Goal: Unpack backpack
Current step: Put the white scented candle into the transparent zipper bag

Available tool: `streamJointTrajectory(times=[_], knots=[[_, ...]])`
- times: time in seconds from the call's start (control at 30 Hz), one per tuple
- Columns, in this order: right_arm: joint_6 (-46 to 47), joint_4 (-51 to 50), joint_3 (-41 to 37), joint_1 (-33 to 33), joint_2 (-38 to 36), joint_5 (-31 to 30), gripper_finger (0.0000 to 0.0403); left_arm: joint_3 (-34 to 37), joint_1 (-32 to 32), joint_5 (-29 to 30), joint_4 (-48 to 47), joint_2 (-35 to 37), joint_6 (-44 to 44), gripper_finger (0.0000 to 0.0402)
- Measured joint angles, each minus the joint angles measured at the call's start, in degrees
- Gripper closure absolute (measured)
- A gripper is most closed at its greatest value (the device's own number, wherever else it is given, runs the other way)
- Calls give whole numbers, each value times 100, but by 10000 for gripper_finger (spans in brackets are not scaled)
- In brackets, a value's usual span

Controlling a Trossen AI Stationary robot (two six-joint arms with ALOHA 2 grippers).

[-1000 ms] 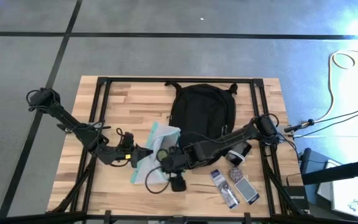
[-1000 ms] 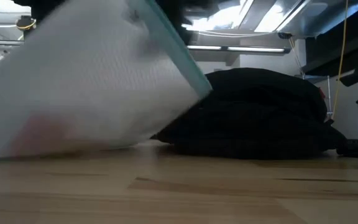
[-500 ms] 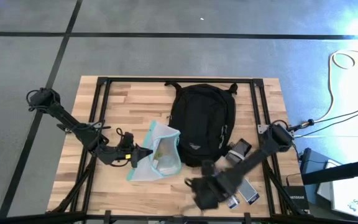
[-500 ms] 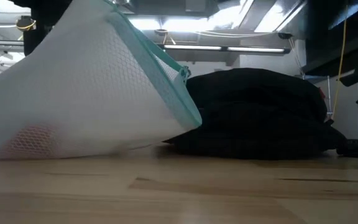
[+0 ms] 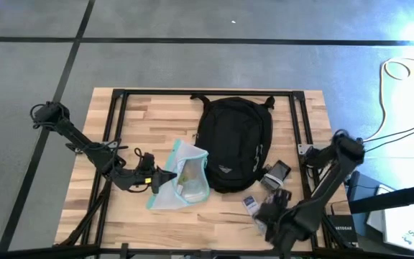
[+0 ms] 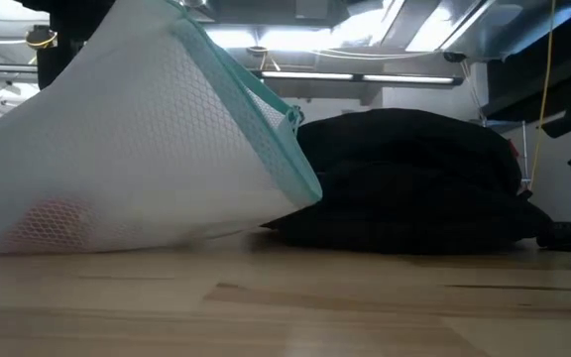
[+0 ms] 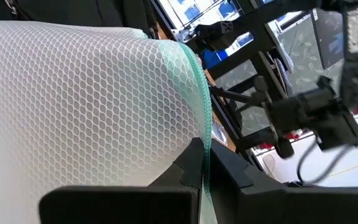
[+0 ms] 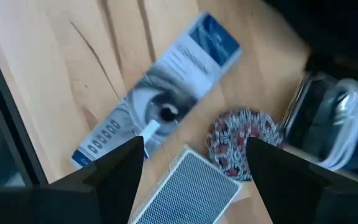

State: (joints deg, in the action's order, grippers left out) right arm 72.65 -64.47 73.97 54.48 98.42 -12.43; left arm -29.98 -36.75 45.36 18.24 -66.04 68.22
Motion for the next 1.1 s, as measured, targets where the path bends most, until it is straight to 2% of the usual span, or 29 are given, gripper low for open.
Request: streamJointTrajectory(times=[0.2, 0.33, 0.57, 0.87, 1.1], knots=[[726, 1612, -1814, -59, -1138, 175, 136, 0, 7, 4, -2, 0, -53, 400], [1102, 1658, -2356, -48, -1283, 484, 136, 0, 7, 26, -4, 0, -78, 400], [1136, 2170, -2596, -96, -1270, 291, 123, 0, 4, 26, -39, -1, -76, 400], [1147, 2155, -2596, -90, -1258, -350, 10, 0, 4, 33, -81, -2, -52, 400], [1147, 2196, -2597, -177, -1254, -539, 15, 0, 4, 75, -87, -1, -52, 400]])
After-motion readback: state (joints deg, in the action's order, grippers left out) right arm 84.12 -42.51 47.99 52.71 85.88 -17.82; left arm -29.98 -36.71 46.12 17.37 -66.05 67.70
